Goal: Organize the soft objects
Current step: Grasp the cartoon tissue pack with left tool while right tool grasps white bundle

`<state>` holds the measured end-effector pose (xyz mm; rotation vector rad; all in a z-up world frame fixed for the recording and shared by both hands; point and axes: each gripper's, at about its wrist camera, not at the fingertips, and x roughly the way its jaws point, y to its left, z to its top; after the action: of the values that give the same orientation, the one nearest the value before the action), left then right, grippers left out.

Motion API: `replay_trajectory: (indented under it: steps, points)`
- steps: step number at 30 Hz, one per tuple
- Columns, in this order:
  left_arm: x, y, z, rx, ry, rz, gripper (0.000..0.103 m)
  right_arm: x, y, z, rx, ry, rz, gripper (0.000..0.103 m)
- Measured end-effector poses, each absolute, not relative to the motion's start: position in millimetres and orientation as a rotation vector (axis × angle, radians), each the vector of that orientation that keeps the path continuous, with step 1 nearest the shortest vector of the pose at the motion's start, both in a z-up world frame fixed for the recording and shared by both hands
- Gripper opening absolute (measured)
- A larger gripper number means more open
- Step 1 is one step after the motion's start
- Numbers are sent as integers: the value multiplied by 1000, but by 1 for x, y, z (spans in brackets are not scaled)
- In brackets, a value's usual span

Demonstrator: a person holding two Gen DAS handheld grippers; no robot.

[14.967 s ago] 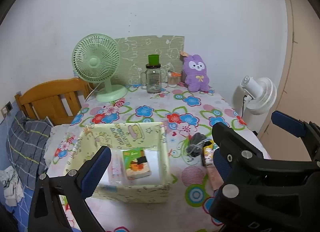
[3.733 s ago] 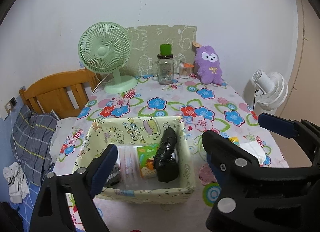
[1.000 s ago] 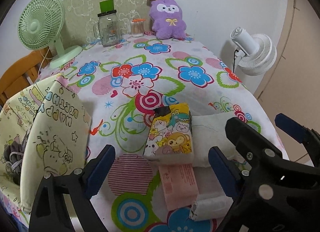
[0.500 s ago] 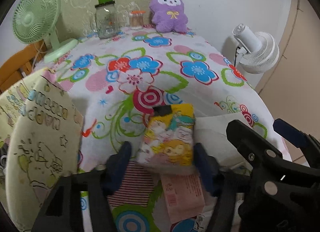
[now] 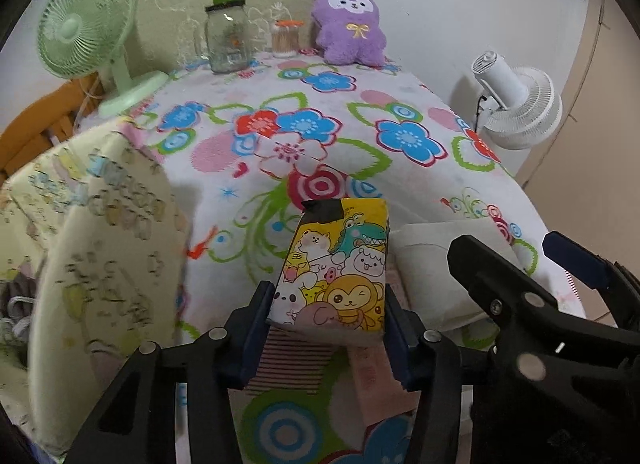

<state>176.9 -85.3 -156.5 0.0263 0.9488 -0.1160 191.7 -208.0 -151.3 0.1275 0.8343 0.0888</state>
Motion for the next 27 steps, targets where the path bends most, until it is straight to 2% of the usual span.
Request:
replay_trajectory:
  steps: [20,27]
  points:
    - [183,-81,-170,71,951,-30,53,212,-201,-185,150,954,73,96]
    - [185,-83,-174,87,959,-28,52,216,-197,-188,109,975,35,86]
